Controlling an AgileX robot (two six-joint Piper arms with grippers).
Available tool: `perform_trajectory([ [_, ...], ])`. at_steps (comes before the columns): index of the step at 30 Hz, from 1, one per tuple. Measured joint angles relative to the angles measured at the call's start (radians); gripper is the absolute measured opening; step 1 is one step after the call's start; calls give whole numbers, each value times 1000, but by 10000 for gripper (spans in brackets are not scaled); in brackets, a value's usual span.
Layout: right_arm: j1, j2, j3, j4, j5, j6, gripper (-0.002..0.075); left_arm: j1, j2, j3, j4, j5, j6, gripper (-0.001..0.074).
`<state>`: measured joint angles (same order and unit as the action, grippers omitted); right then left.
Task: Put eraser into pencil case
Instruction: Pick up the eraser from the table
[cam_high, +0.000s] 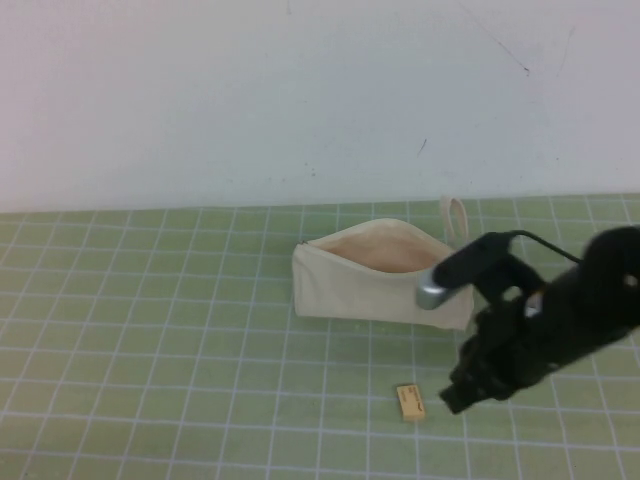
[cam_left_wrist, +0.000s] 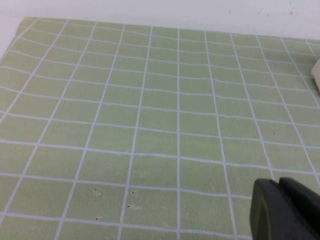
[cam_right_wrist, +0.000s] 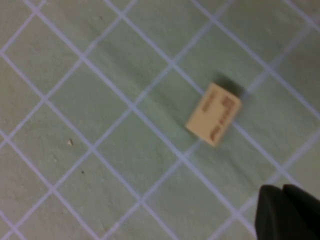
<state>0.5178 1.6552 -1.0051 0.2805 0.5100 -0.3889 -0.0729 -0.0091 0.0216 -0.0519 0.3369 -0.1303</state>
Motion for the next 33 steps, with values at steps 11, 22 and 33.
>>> perform_trajectory([
  [11, 20, 259, -332, -15, 280, 29, -1, 0, 0, 0, 0, 0, 0, -1],
  [22, 20, 341, -362, 69, 266, 179, 209, 0, 0, 0, 0, 0, 0, -1],
  [33, 20, 394, -362, 74, 212, 282, 487, 0, 0, 0, -2, 0, 0, -1],
])
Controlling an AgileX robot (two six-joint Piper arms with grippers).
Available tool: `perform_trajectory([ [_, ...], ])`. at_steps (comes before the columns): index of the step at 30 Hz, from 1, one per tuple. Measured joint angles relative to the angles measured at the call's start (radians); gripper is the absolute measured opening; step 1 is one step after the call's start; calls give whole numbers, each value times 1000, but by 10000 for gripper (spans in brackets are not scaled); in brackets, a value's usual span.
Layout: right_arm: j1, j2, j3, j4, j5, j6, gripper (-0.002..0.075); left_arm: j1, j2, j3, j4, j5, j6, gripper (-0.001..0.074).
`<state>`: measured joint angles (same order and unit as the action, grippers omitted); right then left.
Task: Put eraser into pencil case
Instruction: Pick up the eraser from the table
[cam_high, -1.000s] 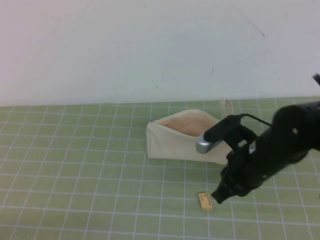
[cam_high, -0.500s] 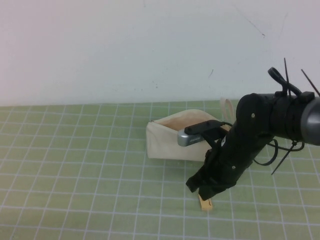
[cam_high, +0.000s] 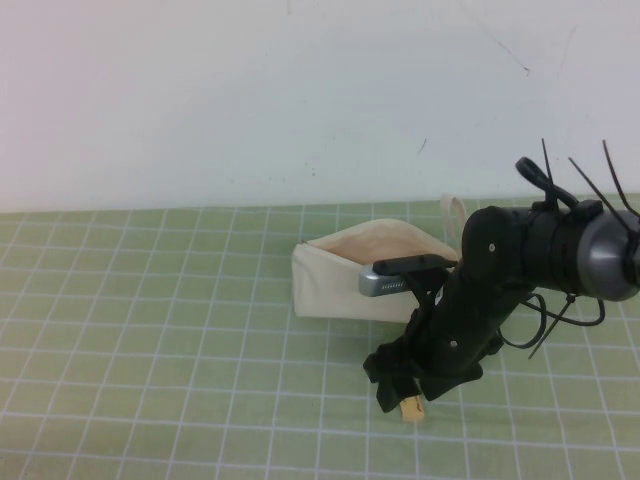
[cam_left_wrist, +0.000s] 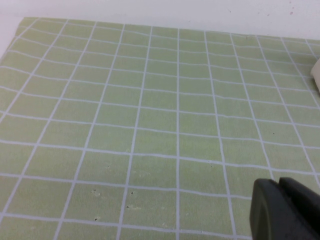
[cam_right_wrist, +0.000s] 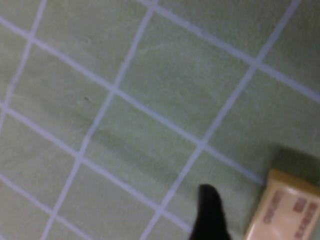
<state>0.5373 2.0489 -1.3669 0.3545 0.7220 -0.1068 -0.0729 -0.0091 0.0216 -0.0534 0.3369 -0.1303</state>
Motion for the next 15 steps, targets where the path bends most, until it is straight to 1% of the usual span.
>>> perform_trajectory([
  [1, 0, 0, 0, 0, 0, 1, 468, 0, 0, 0, 0, 0, 0, -1],
  [3, 0, 4, -2, 0, 0, 2, 396, 0, 0, 0, 0, 0, 0, -1],
  [6, 0, 10, -2, 0, 0, 0, 239, 0, 0, 0, 0, 0, 0, -1],
  [7, 0, 9, -2, 0, 3, -6, 200, 0, 0, 0, 0, 0, 0, -1],
  [12, 0, 9, -4, 1, 13, -35, 195, 0, 0, 0, 0, 0, 0, -1],
  [15, 0, 9, -15, 14, 60, -37, 195, 0, 0, 0, 0, 0, 0, -1],
])
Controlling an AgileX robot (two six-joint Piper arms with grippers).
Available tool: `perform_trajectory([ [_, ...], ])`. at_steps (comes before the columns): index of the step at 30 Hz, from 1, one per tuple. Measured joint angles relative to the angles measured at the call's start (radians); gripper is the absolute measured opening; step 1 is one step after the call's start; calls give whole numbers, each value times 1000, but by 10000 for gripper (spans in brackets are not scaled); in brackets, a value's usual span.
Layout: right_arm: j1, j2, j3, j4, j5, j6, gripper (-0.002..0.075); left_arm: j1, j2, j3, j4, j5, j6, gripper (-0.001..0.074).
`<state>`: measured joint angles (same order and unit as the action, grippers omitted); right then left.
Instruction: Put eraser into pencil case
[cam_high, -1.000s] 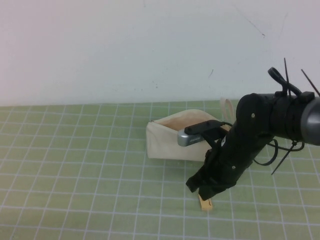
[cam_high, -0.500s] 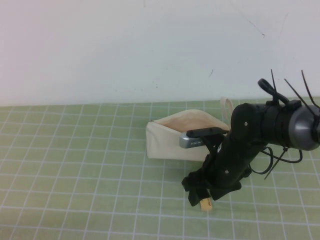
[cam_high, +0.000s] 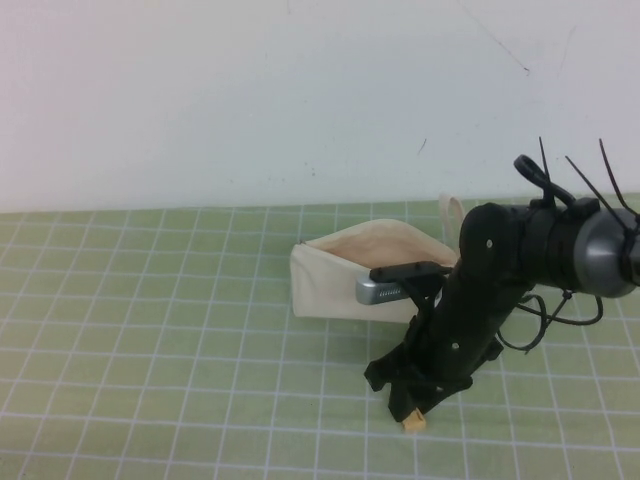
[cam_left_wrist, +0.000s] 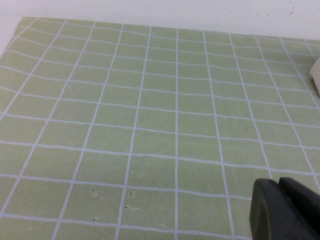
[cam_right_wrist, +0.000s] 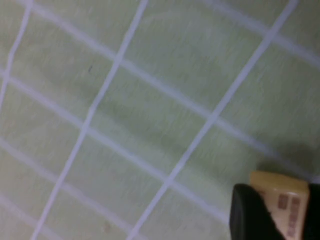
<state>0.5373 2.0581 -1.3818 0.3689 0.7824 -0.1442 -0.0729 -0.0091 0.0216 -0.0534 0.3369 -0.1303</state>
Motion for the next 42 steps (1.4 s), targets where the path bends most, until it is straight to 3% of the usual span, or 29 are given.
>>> perform_trajectory([
  [10, 2, -95, -296, 9, 211, -66, 195, 0, 0, 0, 0, 0, 0, -1],
  [15, 2, -120, -443, -138, 126, -92, 195, 0, 0, 0, 0, 0, 0, -1],
  [21, 0, -74, -453, -217, 16, -89, 196, 0, 0, 0, 0, 0, 0, -1],
  [27, 0, -32, -453, -250, 2, -39, 394, 0, 0, 0, 0, 0, 0, -1],
  [29, 0, -32, -465, -275, 13, -35, 407, 0, 0, 0, 0, 0, 0, -1],
  [31, 0, -34, -503, -307, 55, -34, 360, 0, 0, 0, 0, 0, 0, -1],
  [36, 0, -89, -645, -399, 244, -33, 84, 0, 0, 0, 0, 0, 0, -1],
  [42, 20, -247, -713, -533, 373, -25, 11, 0, 0, 0, 0, 0, 0, -1],
])
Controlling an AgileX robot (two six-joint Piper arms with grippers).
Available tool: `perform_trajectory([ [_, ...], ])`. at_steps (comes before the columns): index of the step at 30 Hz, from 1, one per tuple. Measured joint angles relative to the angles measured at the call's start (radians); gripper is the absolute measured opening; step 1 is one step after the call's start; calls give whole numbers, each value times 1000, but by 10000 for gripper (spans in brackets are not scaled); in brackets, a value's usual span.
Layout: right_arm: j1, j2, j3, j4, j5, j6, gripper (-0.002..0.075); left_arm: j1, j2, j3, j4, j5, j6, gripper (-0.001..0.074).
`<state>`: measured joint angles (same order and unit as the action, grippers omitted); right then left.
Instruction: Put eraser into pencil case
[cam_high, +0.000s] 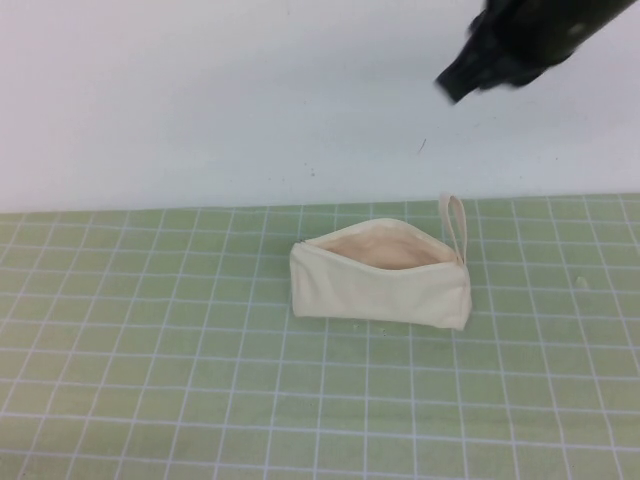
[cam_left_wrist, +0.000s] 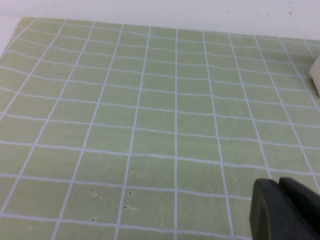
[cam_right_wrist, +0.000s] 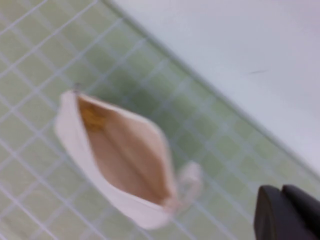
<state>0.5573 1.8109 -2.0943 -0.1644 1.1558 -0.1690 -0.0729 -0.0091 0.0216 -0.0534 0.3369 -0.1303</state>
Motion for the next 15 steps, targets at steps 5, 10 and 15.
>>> perform_trajectory([
  [5, 80, -166, 30, -166, 58, 59, 6, 0, 0, 0, 0, 0, 0, -1],
  [10, 168, -350, 241, -315, 34, 197, 4, 0, 0, 0, 0, 0, 0, -1],
  [15, 206, -569, 567, -369, -149, 364, 3, 0, 0, 0, 0, 0, 0, -1],
])
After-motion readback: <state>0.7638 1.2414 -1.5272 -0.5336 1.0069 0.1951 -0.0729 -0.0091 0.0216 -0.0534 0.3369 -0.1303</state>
